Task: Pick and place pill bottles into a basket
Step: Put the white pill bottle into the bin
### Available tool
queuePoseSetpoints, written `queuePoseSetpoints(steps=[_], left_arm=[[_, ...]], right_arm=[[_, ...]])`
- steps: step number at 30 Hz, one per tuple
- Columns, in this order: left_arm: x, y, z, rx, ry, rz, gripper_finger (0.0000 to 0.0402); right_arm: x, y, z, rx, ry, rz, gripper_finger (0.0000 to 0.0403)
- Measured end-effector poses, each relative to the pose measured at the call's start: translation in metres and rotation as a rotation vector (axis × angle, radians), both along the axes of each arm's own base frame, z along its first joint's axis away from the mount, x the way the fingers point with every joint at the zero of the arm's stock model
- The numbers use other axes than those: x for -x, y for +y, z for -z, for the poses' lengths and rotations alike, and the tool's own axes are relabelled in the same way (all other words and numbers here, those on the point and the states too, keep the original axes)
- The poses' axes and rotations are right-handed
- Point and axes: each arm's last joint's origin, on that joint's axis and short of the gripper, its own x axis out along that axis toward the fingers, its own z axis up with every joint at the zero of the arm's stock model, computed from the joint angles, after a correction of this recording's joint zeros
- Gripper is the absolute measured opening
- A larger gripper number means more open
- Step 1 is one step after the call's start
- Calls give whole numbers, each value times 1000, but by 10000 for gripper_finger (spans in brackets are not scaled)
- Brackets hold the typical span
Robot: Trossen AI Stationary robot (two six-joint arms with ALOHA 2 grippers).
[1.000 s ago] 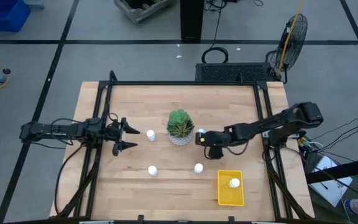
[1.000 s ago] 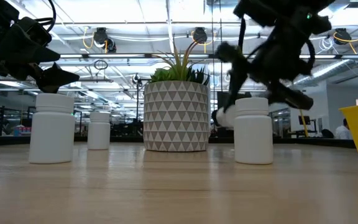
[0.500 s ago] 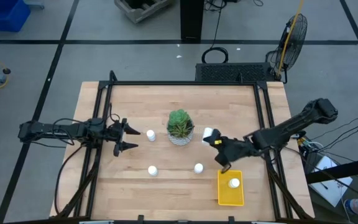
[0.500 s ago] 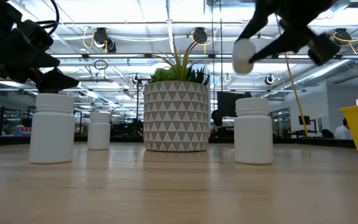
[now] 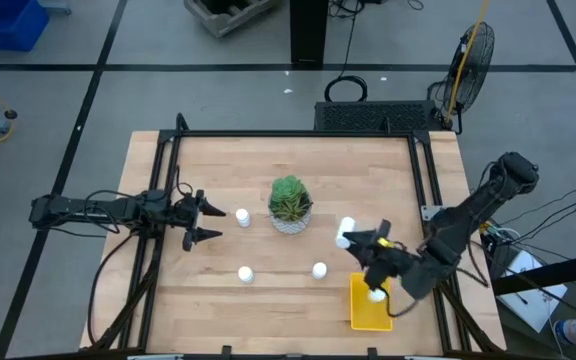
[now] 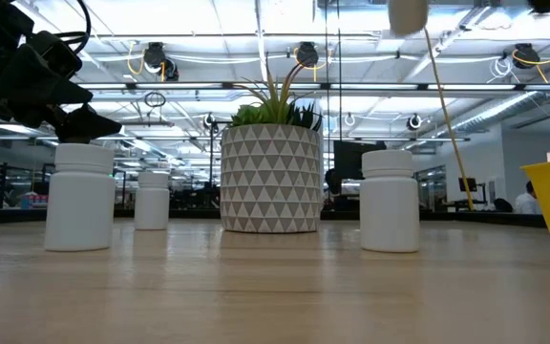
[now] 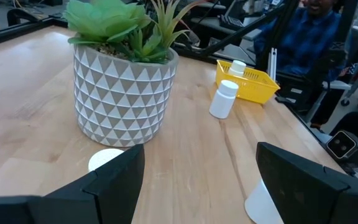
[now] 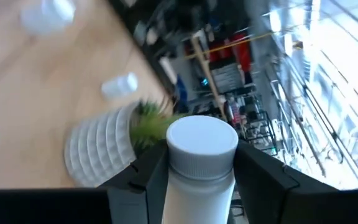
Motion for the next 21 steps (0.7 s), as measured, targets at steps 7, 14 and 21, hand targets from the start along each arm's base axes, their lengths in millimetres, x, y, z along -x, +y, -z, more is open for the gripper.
queuePoseSetpoints(steps=[7, 14, 21], left_arm=[[0, 0, 0, 0, 0, -1, 310], [0, 0, 0, 1, 1, -3, 310], [0, 0, 0, 4, 1, -5, 310]], right_arm=[[20, 28, -20, -210, -224, -14, 146], [42, 47, -41, -469, -395, -55, 147], [59, 58, -39, -674, -450, -62, 141]])
